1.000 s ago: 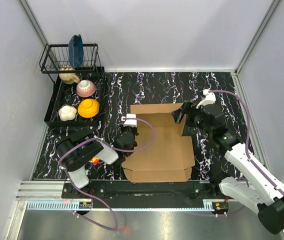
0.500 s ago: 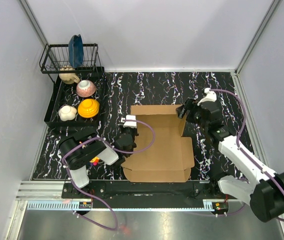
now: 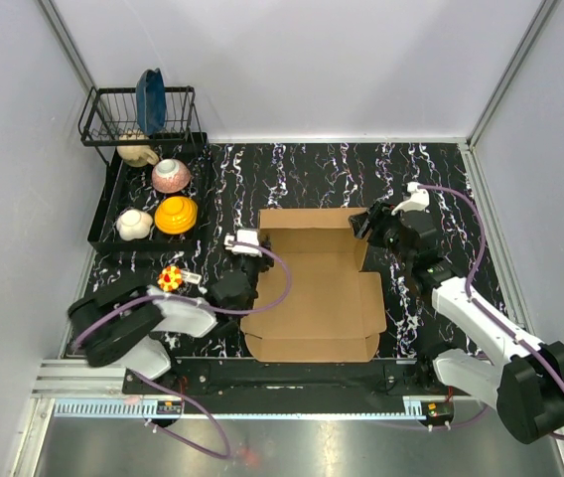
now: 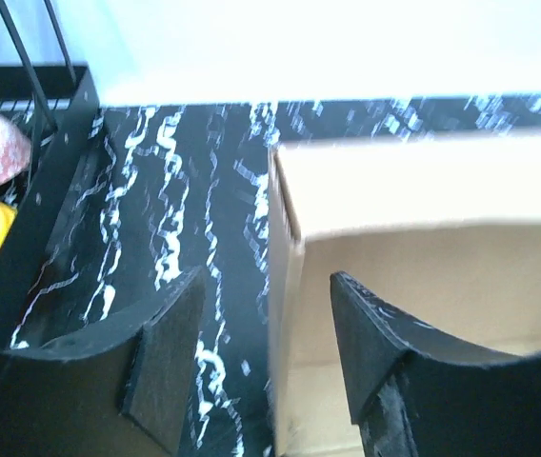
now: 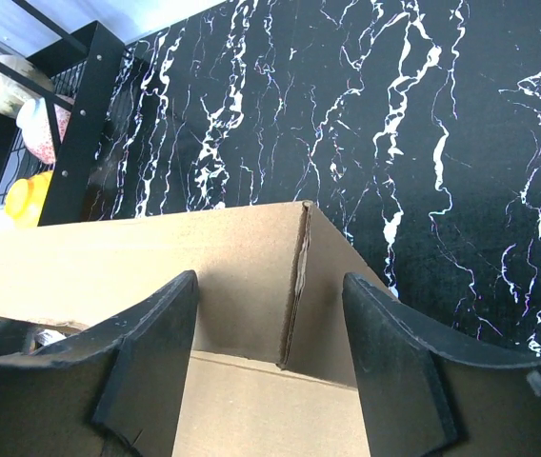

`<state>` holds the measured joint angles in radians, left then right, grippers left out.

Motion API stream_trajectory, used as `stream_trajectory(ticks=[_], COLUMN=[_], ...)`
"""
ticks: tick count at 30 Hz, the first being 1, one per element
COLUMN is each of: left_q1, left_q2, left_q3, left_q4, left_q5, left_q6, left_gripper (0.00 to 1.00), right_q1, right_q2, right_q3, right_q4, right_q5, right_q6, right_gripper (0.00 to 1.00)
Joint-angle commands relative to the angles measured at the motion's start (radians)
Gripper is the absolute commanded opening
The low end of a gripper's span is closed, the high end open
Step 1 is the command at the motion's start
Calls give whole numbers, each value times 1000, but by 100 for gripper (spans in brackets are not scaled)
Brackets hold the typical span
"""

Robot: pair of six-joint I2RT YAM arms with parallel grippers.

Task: Fold the paper box

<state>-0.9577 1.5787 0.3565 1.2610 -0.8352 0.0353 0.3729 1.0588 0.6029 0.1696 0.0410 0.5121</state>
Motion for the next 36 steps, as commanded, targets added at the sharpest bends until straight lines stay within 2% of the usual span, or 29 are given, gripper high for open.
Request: stream_trajectory(ticks=[1,2,4,9,10,11,12,14,18,22,28,30,31,33,36], left_q1=[-29,-32,-32,-20,-1,26,96,154,200,212,234,244,247,252,255], left_q2=[-254,-294,-402,-545,-574,-579,-576,-524,-390,-298,-293,-296,-296,-298,-328], left_q3=[32,48,70,88,116,142,171,255,375,398,349,332,329,328,314], left_q4=[-162,-298,-411,-541,-569,-672,-727,-835,-937,-966,-989,-983,-979,-979,-986], left_q5=[1,5,37,97,119,152,259,384,481,513,519,522,527,530,513], left_q6=[-87,-106,-173,-222,-289,-337,-385,-475,-503,-569,-618,-632,-632,-634,-641], left_gripper=[61,61,62,63,64,65,66,65,60,59,58,53,48,45,51], right_q1=[-3,-3,-2,-3,-2,-3,-3,-3,-3,-3,-5,-3,-3,-3,-5], right_q2=[-8,-8,-5,0,-3,-3,-5,-6,-5,-2,-2,-3,-5,-6,-3], right_q3=[-29,-28,-31,-35,-37,-37,-37,-37,-37,-32,-29,-31,-31,-32,-32], right_q4=[-28,-30,-32,-28,-30,-30,-30,-31,-32,-32,-41,-41,-41,-42,-42], right_q5=[28,30,34,37,40,42,40,39,36,28,23,22,23,25,26], right_q6=[-20,-20,-24,-24,-24,-26,-27,-26,-24,-21,-26,-26,-29,-29,-29], right_gripper=[68,68,69,70,70,70,70,70,70,70,70,70,70,70,70])
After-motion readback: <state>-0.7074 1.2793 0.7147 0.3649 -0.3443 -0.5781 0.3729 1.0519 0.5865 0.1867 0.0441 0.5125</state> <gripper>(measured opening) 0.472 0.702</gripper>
